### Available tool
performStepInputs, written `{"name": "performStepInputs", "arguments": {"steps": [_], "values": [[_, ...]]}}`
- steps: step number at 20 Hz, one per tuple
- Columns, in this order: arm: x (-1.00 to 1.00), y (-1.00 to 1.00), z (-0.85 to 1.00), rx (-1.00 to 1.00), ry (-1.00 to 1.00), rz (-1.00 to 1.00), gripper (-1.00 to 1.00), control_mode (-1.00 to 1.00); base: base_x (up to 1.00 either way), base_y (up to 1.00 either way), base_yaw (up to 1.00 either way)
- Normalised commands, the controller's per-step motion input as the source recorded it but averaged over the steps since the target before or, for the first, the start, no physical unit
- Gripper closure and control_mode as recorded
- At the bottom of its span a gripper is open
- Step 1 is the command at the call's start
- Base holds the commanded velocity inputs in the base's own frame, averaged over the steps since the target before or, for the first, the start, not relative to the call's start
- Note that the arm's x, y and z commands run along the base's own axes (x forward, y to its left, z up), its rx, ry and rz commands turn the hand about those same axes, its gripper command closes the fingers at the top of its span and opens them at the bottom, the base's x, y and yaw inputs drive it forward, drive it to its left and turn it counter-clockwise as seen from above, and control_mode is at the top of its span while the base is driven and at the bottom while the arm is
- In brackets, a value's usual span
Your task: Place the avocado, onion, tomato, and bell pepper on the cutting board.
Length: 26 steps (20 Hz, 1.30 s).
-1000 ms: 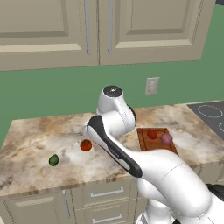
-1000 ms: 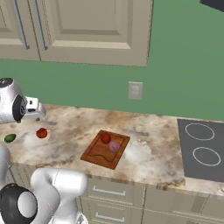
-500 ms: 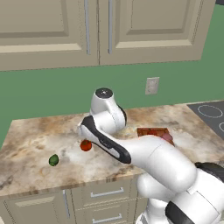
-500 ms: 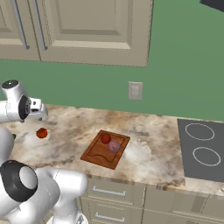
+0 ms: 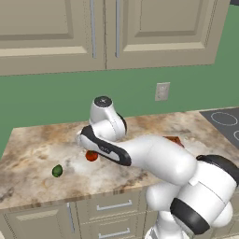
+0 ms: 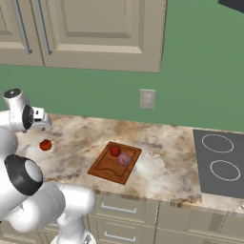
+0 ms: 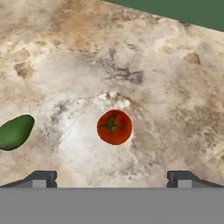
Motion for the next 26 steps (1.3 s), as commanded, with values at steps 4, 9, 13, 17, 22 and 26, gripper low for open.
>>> {"name": "performStepInputs", "arguments": {"steps": [4,9,13,17,22,26], "values": [[0.29,0.10,-0.17,0.00,0.00,0.00,-1.00,-1.00,0.00,0.00,0.00],[0.13,0.02,-0.16,0.00,0.00,0.00,-1.00,-1.00,0.00,0.00,0.00],[0.10,0.08,-0.21,0.00,0.00,0.00,-1.00,-1.00,0.00,0.00,0.00],[0.08,0.06,-0.21,0.00,0.00,0.00,-1.00,-1.00,0.00,0.00,0.00],[0.05,0.00,-0.21,0.00,0.00,0.00,-1.00,-1.00,0.00,0.00,0.00],[0.02,0.00,-0.20,0.00,0.00,0.00,-1.00,-1.00,0.00,0.00,0.00]]}}
